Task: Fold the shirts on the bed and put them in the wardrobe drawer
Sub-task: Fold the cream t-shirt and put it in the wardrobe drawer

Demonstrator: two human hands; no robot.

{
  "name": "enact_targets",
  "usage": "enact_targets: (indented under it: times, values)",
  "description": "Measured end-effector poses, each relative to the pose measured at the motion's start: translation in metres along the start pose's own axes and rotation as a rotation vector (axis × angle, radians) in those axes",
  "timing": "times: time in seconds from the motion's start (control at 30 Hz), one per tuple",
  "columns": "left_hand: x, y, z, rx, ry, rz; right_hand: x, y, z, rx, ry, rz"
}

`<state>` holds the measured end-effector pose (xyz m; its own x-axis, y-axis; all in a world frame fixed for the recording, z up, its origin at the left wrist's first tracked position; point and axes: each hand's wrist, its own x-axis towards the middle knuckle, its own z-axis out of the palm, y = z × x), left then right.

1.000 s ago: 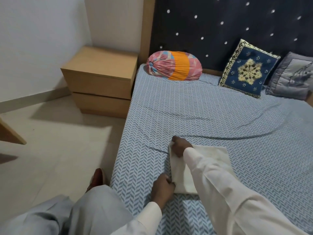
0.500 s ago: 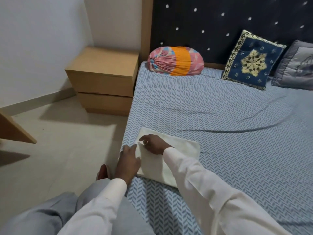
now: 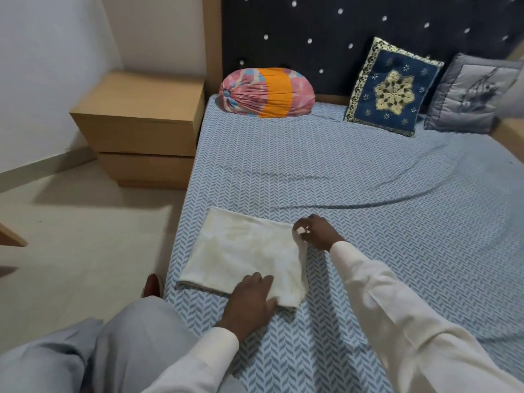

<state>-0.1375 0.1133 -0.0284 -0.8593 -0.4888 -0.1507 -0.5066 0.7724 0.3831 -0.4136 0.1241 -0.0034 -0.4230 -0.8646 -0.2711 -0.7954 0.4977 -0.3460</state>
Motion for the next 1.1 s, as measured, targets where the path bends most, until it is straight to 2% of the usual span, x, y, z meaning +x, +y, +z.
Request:
enact_targets:
  times: [0.17, 0.27, 0.47, 0.7, 0.8, 0.97, 1.1]
  values:
    - [0.006, 0.037, 0.009, 0.044, 0.003, 0.059, -0.004, 0.001, 0.004, 0.088, -0.017, 0.029]
    - [0.011, 0.048, 0.011, 0.056, 0.019, 0.049, 0.000, 0.001, 0.011, 0.193, 0.082, 0.055]
    - [0.013, 0.062, 0.015, 0.121, 0.063, 0.155, 0.005, 0.004, 0.009, 0.308, 0.175, 0.083]
    - [0.017, 0.065, 0.034, 0.159, 0.096, 0.250, 0.009, 0.018, 0.014, 0.130, 0.070, 0.021]
    - [0.017, 0.064, 0.041, 0.151, 0.096, 0.231, 0.010, 0.027, 0.016, 0.053, 0.015, -0.045]
    - [0.019, 0.065, 0.049, 0.161, 0.070, 0.123, 0.011, 0.040, 0.020, 0.120, -0.011, -0.094]
    - [0.019, 0.058, 0.052, 0.152, 0.114, 0.153, 0.014, 0.033, 0.020, 0.162, -0.014, -0.060]
